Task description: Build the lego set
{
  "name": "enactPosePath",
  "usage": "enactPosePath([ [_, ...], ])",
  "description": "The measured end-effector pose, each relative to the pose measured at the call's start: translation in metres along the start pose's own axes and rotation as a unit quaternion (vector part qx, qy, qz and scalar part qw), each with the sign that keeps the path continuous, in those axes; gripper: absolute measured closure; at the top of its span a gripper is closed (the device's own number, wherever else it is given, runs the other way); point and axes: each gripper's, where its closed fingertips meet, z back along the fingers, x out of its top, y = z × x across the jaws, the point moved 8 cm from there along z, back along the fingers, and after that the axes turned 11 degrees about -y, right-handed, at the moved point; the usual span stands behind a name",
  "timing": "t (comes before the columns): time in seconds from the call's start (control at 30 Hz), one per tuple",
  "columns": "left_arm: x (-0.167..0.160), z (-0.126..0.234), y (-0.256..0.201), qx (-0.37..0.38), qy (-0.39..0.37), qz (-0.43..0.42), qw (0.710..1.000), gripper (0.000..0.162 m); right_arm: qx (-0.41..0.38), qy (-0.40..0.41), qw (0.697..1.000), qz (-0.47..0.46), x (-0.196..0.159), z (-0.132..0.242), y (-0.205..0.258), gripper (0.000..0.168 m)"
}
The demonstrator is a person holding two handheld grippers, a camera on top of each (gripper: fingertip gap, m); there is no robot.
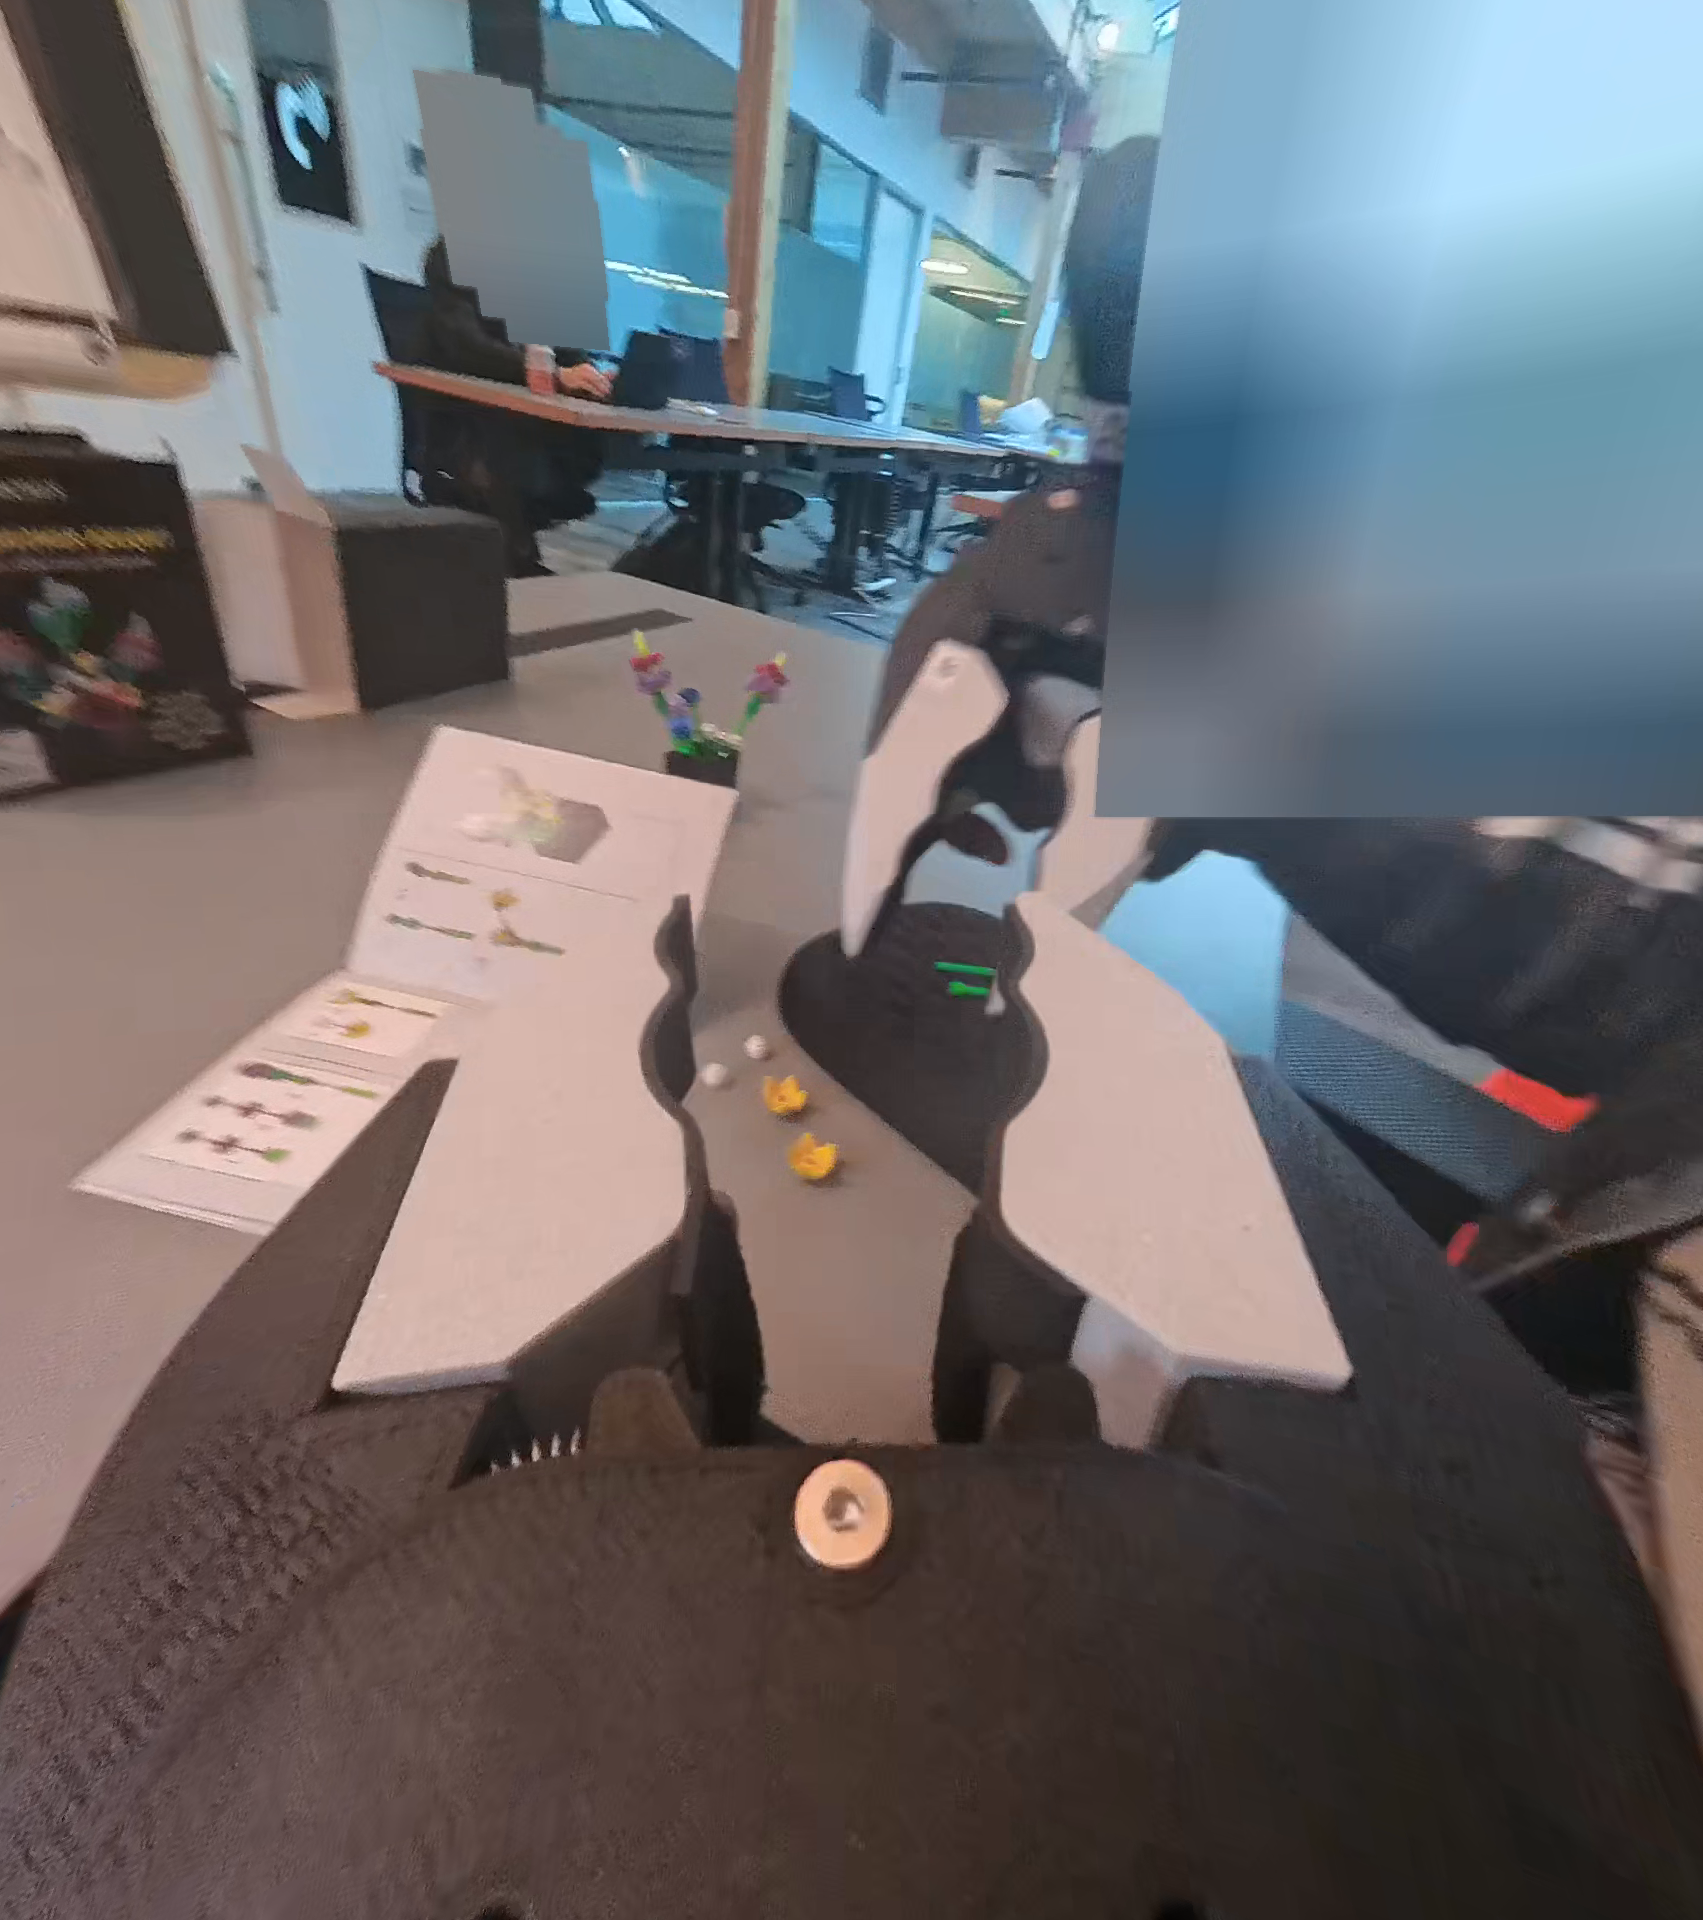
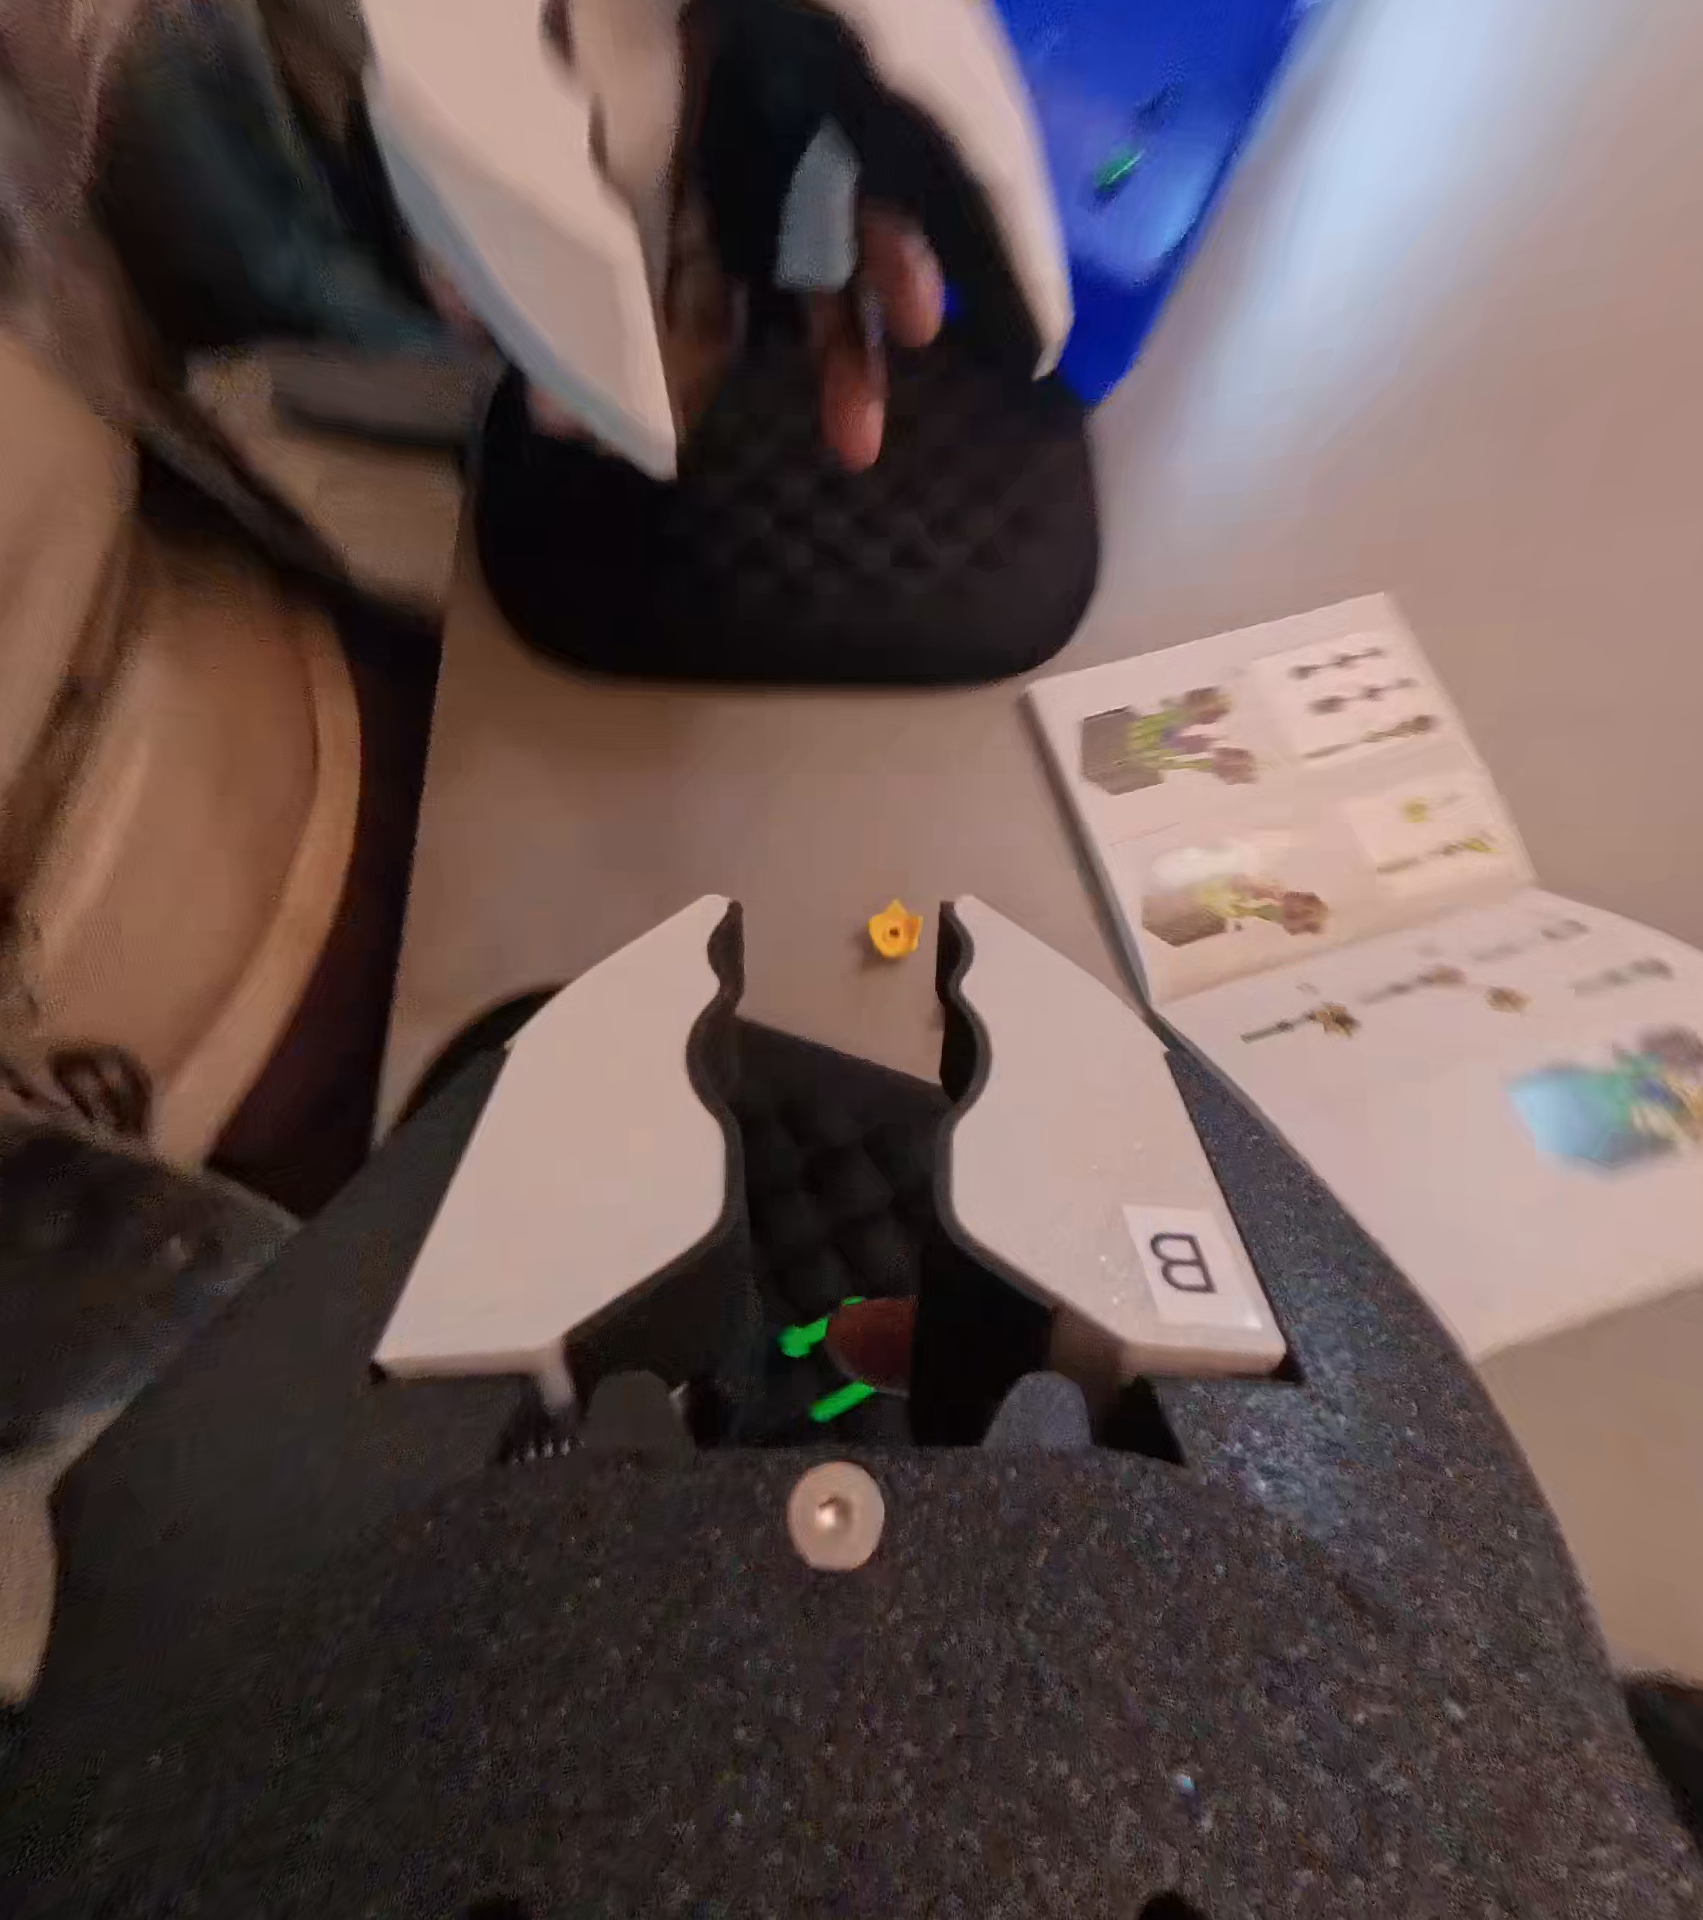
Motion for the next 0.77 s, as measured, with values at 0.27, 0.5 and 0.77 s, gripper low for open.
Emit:
enactPosePath([
  [0.27,-0.004,0.015,0.000,-0.004,-0.012,0.049,0.999,0.108,0.092,0.133,0.984,0.080,-0.020,-0.052,-0.024,0.135],
  [0.5,-0.007,0.015,0.002,0.001,-0.002,0.047,0.999,0.107,0.102,0.122,0.985,0.063,-0.030,-0.057,-0.025,0.154],
  [0.77,0.002,0.005,0.003,-0.141,-0.204,0.485,0.839,0.125,0.088,-0.282,0.951,0.086,0.047,0.007,0.001,0.155],
])
